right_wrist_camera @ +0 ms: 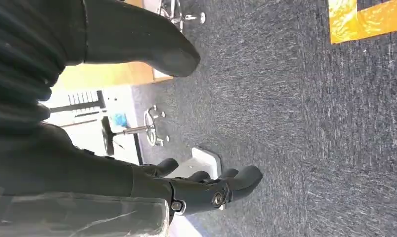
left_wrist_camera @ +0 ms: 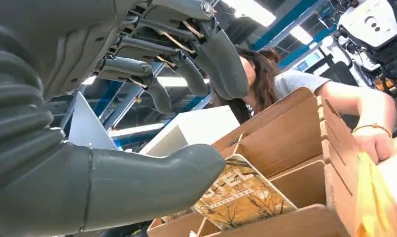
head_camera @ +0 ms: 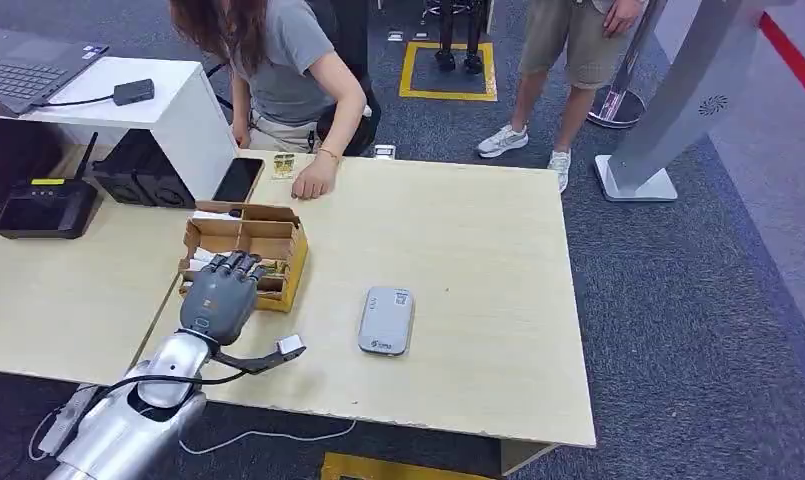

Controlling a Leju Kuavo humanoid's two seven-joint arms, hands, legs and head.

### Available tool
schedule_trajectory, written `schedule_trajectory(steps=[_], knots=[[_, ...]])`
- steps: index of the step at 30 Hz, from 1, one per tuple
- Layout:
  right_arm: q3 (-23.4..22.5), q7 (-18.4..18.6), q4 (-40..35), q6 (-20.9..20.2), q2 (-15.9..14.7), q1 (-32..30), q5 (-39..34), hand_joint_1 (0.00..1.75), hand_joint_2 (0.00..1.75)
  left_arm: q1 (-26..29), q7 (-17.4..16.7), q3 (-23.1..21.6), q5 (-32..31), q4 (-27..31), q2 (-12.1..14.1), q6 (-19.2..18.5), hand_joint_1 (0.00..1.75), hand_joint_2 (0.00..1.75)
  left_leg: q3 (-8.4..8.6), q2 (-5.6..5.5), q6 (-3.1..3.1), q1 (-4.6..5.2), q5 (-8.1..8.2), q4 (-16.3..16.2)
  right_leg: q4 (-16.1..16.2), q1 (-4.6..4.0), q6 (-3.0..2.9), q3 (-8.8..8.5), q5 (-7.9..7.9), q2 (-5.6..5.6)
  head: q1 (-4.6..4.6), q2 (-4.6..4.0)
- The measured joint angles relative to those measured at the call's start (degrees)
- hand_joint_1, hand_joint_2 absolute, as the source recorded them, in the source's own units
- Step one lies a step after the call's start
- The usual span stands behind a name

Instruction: Pass the card to the sensor for recognition and then transmit it.

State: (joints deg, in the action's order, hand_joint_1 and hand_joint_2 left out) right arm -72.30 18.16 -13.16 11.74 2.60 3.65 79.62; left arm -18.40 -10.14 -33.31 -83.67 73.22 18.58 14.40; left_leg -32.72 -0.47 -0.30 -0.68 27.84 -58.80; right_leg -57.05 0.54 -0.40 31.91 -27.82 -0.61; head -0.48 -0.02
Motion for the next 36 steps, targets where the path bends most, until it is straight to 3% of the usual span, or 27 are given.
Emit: schedule_trajectory(steps=[18,20,21,24,36], knots=[[-0.7,0.0,0.0,0.0,0.0,0.0,-0.4,0.00,1.75,-0.1,0.5,-0.1,0.9,0.1,-0.6,-1.0,0.65,1.75,0.00,0.00,0.00,0.00,0.00,0.0,0.0,0.00,0.00,0.00,0.00,0.00,0.00,0.00],[-0.9,0.0,0.0,0.0,0.0,0.0,-0.6,0.00,1.75,0.0,0.5,-0.2,1.2,0.4,-0.7,-1.4,0.58,1.75,0.00,0.00,0.00,0.00,0.00,0.0,0.0,0.00,0.00,0.00,0.00,0.00,0.00,0.00],[-1.0,0.0,0.0,0.1,0.0,0.0,-0.6,0.00,1.75,0.0,0.5,-0.4,1.4,0.7,-0.8,-1.6,0.45,1.75,0.00,0.00,0.00,0.00,0.00,0.0,0.0,0.00,0.00,0.00,0.00,0.00,0.00,0.00],[-1.2,0.0,0.0,0.1,0.0,0.0,-1.0,0.00,1.75,0.1,0.5,-0.7,1.8,1.9,-0.8,-2.4,0.44,1.75,0.00,0.00,0.00,0.00,0.00,0.0,0.0,0.00,0.00,0.00,0.00,0.00,0.00,0.00],[-1.9,0.1,0.0,0.4,0.0,0.0,-1.3,0.00,1.75,0.6,0.1,-2.4,4.4,4.3,-0.5,-4.8,0.52,1.75,-0.01,-0.01,0.00,0.00,0.00,0.0,0.0,0.00,0.00,-0.01,0.00,0.01,0.00,0.00]])
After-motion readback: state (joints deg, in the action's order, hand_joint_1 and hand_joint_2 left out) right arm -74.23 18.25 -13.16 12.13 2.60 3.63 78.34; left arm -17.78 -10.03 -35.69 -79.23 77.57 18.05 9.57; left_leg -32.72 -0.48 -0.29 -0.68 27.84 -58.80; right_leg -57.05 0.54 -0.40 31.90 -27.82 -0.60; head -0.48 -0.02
